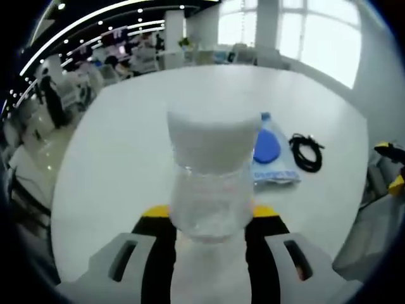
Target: Arrange the tabletop items into an orderly group along one side of the table until the central work area is clear of visible clutter.
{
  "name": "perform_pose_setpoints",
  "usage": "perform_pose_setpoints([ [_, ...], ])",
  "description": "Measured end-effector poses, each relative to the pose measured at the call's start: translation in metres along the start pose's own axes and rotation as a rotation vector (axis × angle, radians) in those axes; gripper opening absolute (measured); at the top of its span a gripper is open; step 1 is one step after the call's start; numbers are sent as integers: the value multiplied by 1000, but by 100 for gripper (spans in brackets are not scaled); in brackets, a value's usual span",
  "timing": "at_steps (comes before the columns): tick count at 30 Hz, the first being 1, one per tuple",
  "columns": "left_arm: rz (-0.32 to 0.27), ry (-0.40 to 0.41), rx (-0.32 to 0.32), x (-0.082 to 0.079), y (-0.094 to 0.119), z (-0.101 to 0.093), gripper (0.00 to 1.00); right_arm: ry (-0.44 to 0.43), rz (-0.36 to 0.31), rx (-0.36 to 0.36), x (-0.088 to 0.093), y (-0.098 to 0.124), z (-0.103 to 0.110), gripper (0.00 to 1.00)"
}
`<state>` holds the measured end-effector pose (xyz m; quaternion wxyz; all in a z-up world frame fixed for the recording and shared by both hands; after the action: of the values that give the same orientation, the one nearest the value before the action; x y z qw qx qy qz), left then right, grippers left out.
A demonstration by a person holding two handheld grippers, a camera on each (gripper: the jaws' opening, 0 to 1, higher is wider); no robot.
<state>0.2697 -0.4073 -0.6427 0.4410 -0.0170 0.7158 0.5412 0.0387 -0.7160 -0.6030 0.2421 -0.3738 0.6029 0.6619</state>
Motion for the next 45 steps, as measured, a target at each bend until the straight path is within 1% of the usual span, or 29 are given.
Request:
perform_pose_setpoints([
  [2, -19, -7, -10, 0, 3, -3, 39, 1, 3, -1, 0, 0, 0, 78],
  [8, -26, -11, -10, 2, 2, -1, 40, 3, 4, -6, 0, 0, 0, 78],
  [14, -8, -17, 17, 9, 2, 0, 40, 2, 3, -6, 1, 0, 0, 78],
  [17, -14, -24, 27, 13, 6, -2, 41, 1, 2, -3, 1, 0, 0, 78],
  [23, -22, -38, 40, 16, 12, -2, 42, 2, 6, -4, 1, -1, 0, 78],
  [38, -141, -91, 23, 3, 43, 3, 40, 2, 16, -8, 1, -1, 0, 78],
  [42, -176, -118, 33, -3, 47, 3, 40, 5, 21, -12, 2, -1, 1, 78],
  [45, -191, -138, 59, -6, 46, 2, 40, 5, 22, -14, 2, -1, 0, 77],
])
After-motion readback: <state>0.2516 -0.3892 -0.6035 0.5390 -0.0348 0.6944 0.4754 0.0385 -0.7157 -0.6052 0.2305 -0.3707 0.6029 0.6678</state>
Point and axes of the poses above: the point that each gripper's makers call its tool centre point, and the gripper's own axes: y roughly backward along the fingers, z roughly to its left, x roughly out of its underside, the point moved 9 cm from there along y, roughly backward along the fingers, and after that the axes turned 6 degrees about z, right-handed, at the moved point
